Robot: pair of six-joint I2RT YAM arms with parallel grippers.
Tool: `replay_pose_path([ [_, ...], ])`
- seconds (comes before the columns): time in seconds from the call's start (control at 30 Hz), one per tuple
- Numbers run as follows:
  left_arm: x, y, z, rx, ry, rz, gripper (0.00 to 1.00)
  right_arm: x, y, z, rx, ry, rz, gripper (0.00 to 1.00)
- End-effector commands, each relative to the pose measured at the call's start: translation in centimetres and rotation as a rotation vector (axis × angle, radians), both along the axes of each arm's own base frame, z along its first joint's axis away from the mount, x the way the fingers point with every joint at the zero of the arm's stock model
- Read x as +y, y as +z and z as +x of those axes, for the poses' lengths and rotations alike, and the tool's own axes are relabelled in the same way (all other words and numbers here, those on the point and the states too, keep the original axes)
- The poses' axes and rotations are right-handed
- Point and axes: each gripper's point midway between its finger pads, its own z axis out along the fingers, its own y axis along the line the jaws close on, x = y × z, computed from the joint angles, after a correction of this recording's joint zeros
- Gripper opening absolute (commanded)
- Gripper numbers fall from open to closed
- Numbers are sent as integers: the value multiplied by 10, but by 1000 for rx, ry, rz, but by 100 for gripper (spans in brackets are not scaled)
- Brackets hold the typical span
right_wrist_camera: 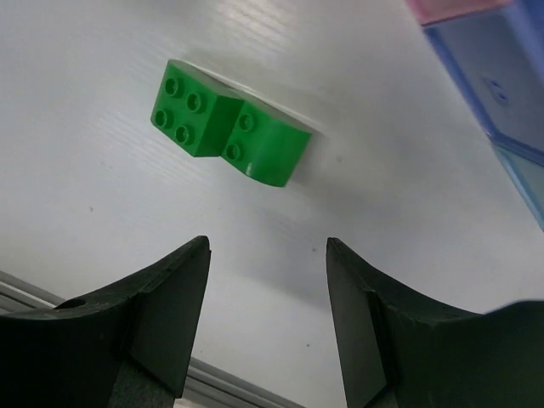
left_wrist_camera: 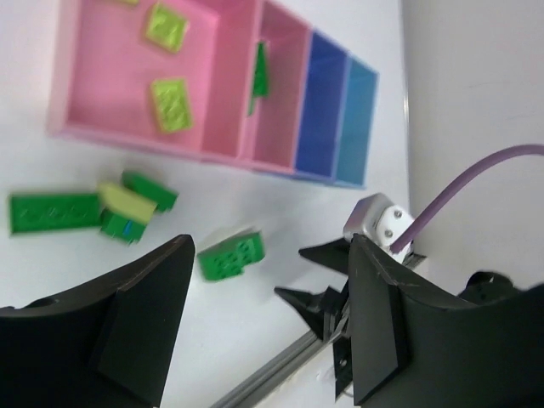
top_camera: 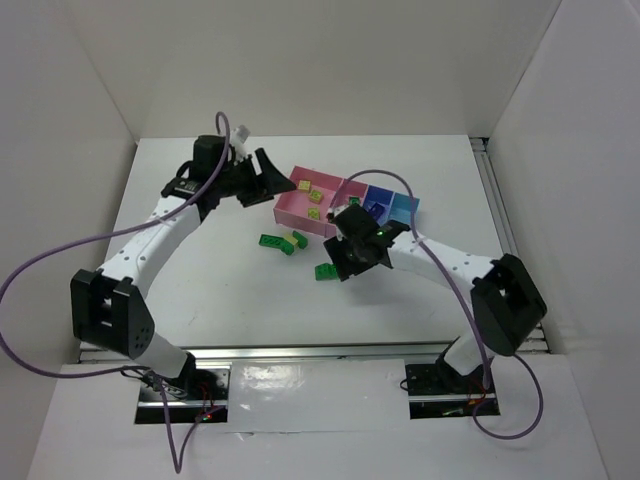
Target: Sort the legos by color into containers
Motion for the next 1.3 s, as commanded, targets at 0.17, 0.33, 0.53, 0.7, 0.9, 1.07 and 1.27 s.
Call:
replay_pose_path([
  [0.17,36,-46,-35,136,23,2,77,50,-7,26,-6,221,-9,64],
  [0.33,43,-44,-34,131,29,1,77,62,-32,34,17,217,-76,66],
  [0.53,50,-37,-33,116,24,14,76,81,-37,31,37,251,-21,67],
  [0.7,52,-45,-36,139,25,10,76,94,-37,16,89,281,43,68],
  [0.9,50,-50,-39,159,9,1,76,92,-39,25,46,214,18,58],
  [1.07,49,-57,-43,172,-2,4,76,96,-44,30,28,179,18,49],
  [1.27,51,-60,-44,182,0,-2,76,101,-38,39,4,149,27,33],
])
